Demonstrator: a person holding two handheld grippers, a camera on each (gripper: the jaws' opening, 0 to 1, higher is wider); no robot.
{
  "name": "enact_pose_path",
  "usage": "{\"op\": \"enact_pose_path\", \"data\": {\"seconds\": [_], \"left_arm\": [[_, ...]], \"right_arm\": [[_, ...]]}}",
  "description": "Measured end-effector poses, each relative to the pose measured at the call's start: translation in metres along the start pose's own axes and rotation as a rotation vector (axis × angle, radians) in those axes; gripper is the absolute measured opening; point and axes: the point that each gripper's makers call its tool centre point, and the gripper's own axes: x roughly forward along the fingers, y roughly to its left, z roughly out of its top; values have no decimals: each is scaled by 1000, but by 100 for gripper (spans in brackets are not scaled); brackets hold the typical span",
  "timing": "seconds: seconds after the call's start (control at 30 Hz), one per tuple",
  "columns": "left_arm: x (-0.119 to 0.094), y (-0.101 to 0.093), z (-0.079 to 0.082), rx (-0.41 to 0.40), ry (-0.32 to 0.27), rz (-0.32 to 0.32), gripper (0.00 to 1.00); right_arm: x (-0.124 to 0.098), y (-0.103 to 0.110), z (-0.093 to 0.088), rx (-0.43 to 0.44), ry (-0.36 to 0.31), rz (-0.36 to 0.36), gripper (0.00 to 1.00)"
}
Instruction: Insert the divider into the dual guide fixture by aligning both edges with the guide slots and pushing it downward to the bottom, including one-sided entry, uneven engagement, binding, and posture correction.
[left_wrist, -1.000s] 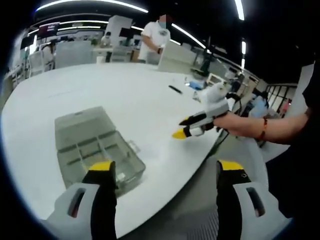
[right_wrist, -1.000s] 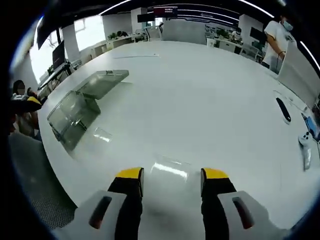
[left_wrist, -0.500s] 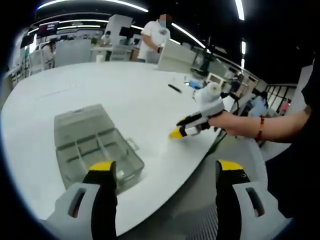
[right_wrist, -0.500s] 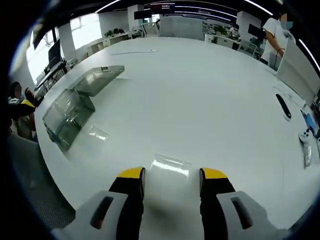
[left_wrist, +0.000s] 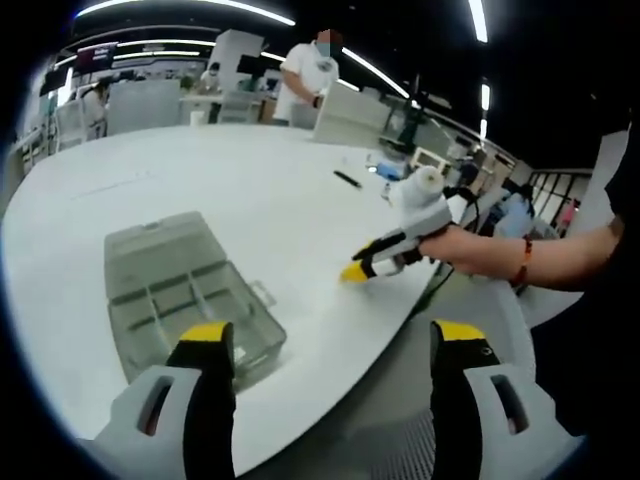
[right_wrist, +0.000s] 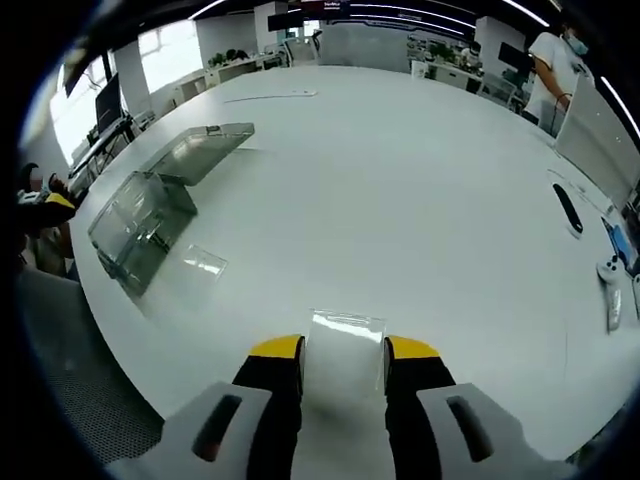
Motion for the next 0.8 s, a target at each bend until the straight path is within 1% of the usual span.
{"op": "enact_pose_path", "data": {"seconds": [0.2, 0.33, 0.47, 0.6, 0.67, 0.73, 0.8], "left_arm": [[-2, -1, -1, 3, 0, 0, 79], [-3, 2, -2, -4, -4, 7, 79], [0, 4, 0, -16, -6, -3, 79], [4, 3, 8, -14, -21, -16, 77], [5, 5, 11, -5, -36, -10, 74], [6, 6, 11, -4, -30, -9, 73], [7, 6, 13, -4, -39, -7, 73]], "right_arm": [[-1, 0, 1, 4, -1, 4, 27], [-4, 6, 3, -5, -9, 26, 27], [-9, 11, 11, -17, -42, 37, 27], [-16, 18, 18, -7, -70, 48, 27], [-19, 26, 20, -16, -82, 72, 27], [-23, 30, 23, -20, -92, 71, 27], [-27, 37, 27, -36, -105, 81, 27]]}}
